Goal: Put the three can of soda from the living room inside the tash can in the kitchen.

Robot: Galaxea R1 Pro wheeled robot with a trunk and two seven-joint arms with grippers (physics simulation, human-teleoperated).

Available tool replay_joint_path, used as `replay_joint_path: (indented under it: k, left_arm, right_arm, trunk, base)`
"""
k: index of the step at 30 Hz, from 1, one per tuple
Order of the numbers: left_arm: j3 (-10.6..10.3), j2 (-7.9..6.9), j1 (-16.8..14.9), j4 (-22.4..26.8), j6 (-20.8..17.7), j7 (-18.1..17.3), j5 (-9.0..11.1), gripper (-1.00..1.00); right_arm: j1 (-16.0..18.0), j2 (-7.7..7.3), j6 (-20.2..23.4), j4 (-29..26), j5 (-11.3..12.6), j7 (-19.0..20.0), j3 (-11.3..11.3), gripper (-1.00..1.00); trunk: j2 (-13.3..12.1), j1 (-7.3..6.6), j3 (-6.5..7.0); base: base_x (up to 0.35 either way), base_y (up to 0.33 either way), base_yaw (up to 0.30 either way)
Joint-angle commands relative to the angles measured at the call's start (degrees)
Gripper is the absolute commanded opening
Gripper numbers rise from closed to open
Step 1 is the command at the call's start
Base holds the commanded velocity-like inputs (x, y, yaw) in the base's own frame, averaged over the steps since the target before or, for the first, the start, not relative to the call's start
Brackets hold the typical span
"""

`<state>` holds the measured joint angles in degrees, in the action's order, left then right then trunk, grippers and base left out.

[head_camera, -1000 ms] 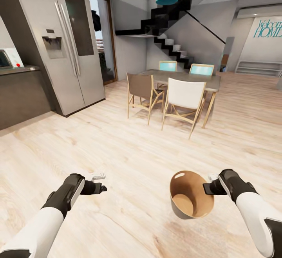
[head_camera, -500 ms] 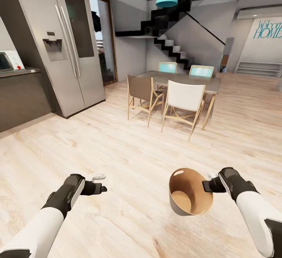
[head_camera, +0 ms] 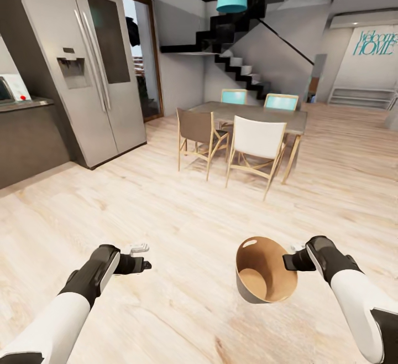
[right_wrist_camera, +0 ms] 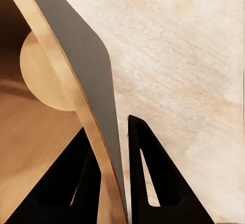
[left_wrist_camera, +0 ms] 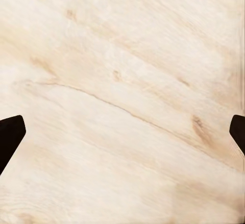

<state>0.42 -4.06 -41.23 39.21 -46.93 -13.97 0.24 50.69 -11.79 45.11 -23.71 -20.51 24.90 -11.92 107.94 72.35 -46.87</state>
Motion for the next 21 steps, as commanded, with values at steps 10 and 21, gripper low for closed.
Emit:
replay_joint_path:
  k: [10,21]
  left_arm:
    - [0.01,-0.01,0.05,0.59,0.06,-0.16,0.00,1.00]
    - [-0.02,-0.05,0.04,0.14,0.19,-0.18,0.02,1.00]
  right_arm:
    - [0.02,0.09,0.08,-0.02,0.81,0.15,-0.31,-1.00]
    - [0.02,0.12,0.01,-0.02,0.82,0.20,-0.37,-1.00]
  trunk:
    - [0.00,0.00,0.04]
    - [0.00,0.00,0.04]
  base:
    - [0.000,0.000,-0.239]
    - [0.000,0.000,-0.211]
